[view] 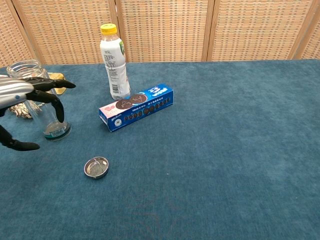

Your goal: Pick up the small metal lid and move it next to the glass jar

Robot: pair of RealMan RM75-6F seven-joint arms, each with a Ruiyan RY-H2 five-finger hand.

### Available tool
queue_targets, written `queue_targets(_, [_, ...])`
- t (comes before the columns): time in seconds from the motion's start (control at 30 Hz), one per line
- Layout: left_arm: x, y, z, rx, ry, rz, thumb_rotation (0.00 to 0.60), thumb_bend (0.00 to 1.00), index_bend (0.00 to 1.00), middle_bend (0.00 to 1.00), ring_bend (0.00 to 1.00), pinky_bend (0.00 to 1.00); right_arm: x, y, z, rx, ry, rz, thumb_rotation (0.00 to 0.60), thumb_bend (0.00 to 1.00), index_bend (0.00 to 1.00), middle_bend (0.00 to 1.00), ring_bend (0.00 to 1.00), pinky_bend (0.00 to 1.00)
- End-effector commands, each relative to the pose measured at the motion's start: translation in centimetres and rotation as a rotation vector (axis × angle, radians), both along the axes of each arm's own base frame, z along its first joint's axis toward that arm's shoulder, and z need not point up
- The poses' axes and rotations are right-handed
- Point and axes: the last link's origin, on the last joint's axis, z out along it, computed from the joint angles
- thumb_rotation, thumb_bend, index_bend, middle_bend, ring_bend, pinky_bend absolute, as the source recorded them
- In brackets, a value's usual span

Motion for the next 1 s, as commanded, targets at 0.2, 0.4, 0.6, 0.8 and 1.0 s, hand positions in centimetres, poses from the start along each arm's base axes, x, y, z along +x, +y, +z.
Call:
queue_targets(0.2, [2.0,1.3,-2.2,-0.023,0.030,-0.026,0.600,0.29,0.46,0.00,0.00,0.00,-0.1,0.0,0.2,0.000,-0.013,0.000,0.600,0.02,0.00,0.00,0.00,0.00])
queue_targets(0.4, [2.8,1.4,-3.6,-0.035,0.063,-0.039,0.600,0.31,0.47,0.00,0.00,0.00,-0.3,0.0,0.4,-0.007,-0.026,-0.006,0.600,0.02,0.00,0.00,0.00,0.00])
queue_targets(0.6, [3.1,1.5,-5.0,-0.055,0.085,-0.032,0.600,0.31,0.49,0.00,0.00,0.00,-0.3,0.0,0.6,-0.009,-0.035,-0.004,0.600,0.02,0.00,0.00,0.00,0.00])
queue_targets(0.8, [3.2,1.4,-6.3,-0.079,0.104,-0.026,0.600,0.31,0.51,0.00,0.00,0.00,-0.4,0.0,0.7,-0.011,-0.042,-0.007,0.600,0.02,0.00,0.00,0.00,0.00])
queue_targets(1.0, [3.4,1.6,-7.5,-0.095,0.107,-0.017,0.600,0.32,0.51,0.00,0.00,0.00,-0.5,0.0,0.7,-0.012,-0.047,-0.008,0.600,0.02,0.00,0.00,0.00,0.00])
